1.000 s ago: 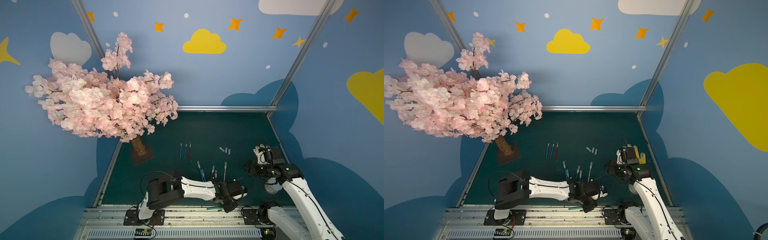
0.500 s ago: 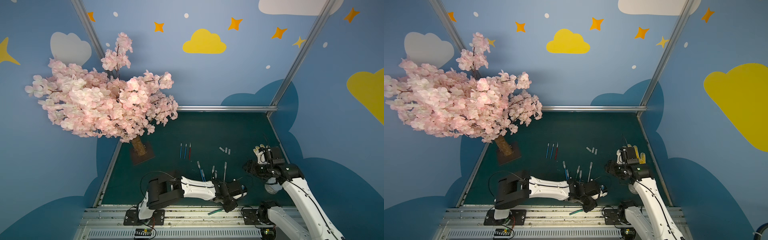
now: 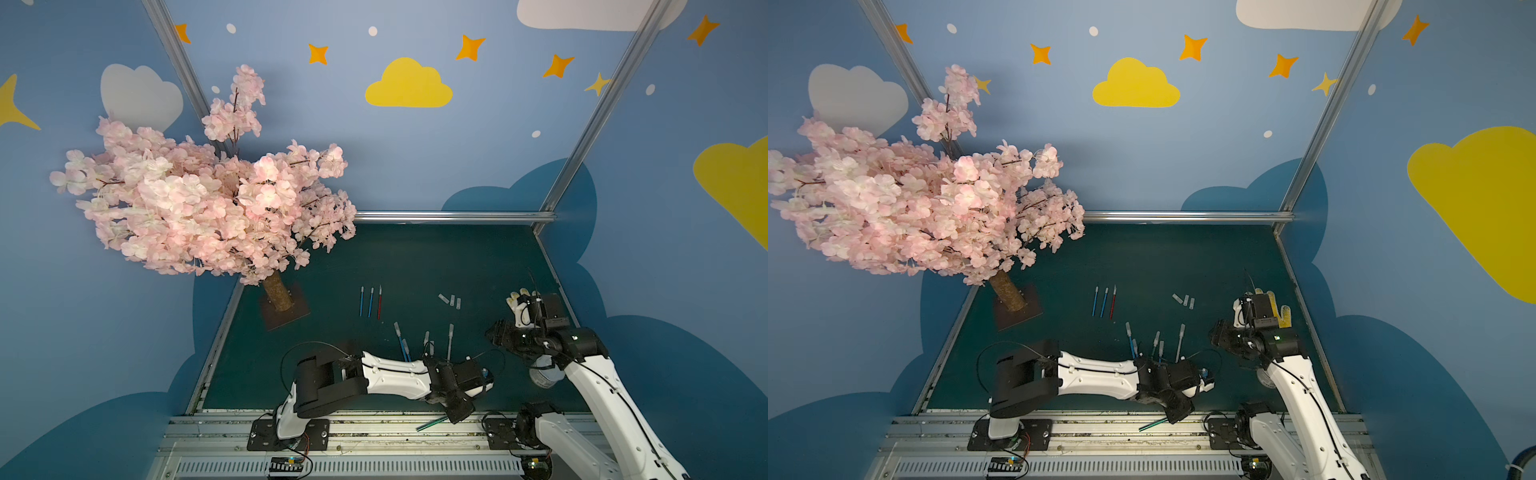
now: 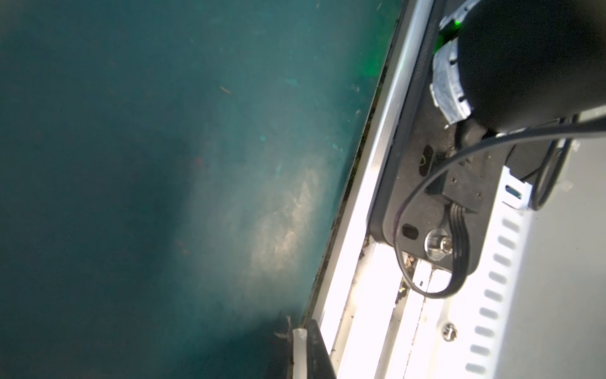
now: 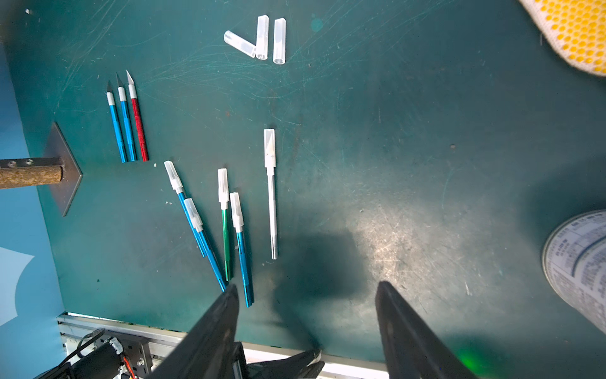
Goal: Remove protective caps from carving knives
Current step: Move the carving knife to the center of the board.
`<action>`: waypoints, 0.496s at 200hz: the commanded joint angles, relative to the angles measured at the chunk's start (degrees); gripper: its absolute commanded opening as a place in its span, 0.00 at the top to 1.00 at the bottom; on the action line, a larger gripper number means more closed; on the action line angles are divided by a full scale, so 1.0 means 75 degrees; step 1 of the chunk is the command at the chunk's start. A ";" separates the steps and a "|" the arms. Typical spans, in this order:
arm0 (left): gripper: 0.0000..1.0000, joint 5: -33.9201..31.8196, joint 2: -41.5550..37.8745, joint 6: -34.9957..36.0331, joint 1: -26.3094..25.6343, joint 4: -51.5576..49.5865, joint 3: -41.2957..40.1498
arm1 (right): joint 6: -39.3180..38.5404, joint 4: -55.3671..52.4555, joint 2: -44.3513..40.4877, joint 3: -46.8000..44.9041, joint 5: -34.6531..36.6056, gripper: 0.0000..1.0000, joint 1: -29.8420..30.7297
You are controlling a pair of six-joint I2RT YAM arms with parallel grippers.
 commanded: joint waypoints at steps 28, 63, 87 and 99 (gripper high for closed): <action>0.90 -0.0170 -0.0035 -0.0141 0.0340 0.0041 -0.0203 | -0.0075 0.0028 -0.0069 0.0086 -0.0027 0.33 -0.0044; 0.89 -0.0091 -0.0086 -0.0209 0.0596 0.0239 -0.0307 | -0.0078 0.0029 -0.0070 0.0095 -0.0034 0.33 -0.0037; 0.89 -0.0065 -0.0072 -0.0254 0.0854 0.0368 -0.0378 | -0.0078 0.0028 -0.0070 0.0093 -0.0033 0.33 -0.0043; 0.89 -0.0064 -0.0055 -0.0257 0.1010 0.0436 -0.0356 | -0.0084 0.0046 -0.0070 0.0089 -0.0032 0.33 -0.0046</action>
